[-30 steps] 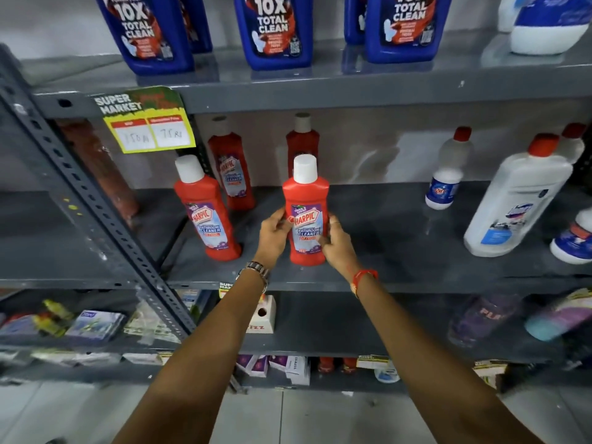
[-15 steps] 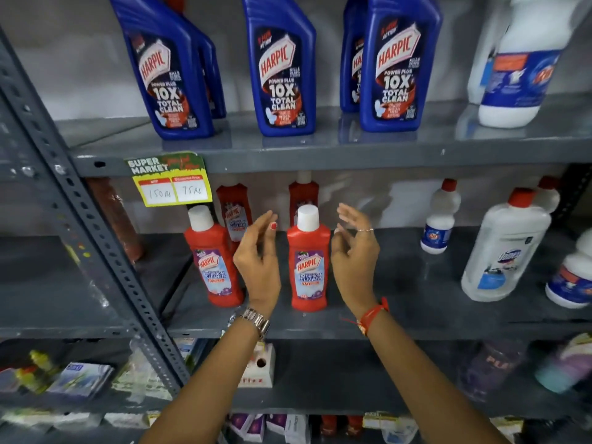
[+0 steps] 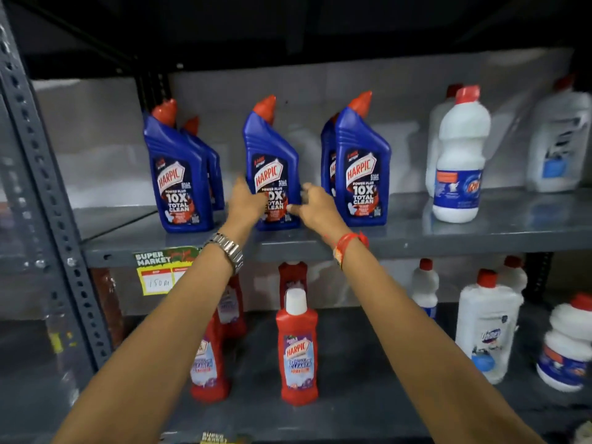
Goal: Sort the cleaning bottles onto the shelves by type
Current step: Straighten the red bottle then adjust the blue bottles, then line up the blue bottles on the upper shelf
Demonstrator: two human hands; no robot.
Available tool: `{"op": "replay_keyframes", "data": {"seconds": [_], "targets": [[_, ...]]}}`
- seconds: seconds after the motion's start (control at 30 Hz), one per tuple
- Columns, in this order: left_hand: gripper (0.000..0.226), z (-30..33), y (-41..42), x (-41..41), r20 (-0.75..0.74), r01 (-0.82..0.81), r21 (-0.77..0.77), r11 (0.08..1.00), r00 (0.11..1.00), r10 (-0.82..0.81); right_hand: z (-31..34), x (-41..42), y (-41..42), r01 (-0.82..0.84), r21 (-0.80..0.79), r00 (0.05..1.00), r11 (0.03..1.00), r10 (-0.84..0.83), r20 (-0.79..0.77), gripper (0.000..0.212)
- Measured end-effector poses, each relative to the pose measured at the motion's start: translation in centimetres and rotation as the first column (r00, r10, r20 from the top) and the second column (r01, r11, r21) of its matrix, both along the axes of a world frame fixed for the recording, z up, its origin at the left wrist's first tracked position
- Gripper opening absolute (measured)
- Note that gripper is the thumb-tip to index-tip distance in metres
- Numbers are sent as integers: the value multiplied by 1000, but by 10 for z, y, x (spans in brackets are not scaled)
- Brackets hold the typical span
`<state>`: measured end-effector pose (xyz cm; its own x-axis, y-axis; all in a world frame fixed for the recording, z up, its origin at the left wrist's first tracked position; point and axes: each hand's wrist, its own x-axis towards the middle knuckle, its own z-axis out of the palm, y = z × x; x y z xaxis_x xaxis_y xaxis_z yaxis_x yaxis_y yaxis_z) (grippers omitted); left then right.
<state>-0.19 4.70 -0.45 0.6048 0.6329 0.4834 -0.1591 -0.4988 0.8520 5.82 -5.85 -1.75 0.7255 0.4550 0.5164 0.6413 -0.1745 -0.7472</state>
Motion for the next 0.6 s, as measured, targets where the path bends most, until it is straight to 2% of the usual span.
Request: {"op": "replay_keyframes", "data": {"seconds": [0.07, 0.4, 0.5, 0.6], "targets": [[42, 2, 5, 1, -42, 31, -31, 999, 999, -33, 0, 7, 7, 21, -35, 1000, 999, -22, -15, 37], [48, -2, 7, 5, -20, 21, -80, 997, 1000, -23, -2, 0, 2, 53, 6, 998, 999, -53, -38, 41], [55, -1, -2, 7, 69, -53, -156, 986, 995, 65, 2, -6, -22, 27, 64, 1000, 998, -27, -7, 44], [58, 2, -20, 11, 264, -164, -151, 975, 944, 200, 5, -6, -51, 17, 141, 1000, 990, -20, 21, 53]]}}
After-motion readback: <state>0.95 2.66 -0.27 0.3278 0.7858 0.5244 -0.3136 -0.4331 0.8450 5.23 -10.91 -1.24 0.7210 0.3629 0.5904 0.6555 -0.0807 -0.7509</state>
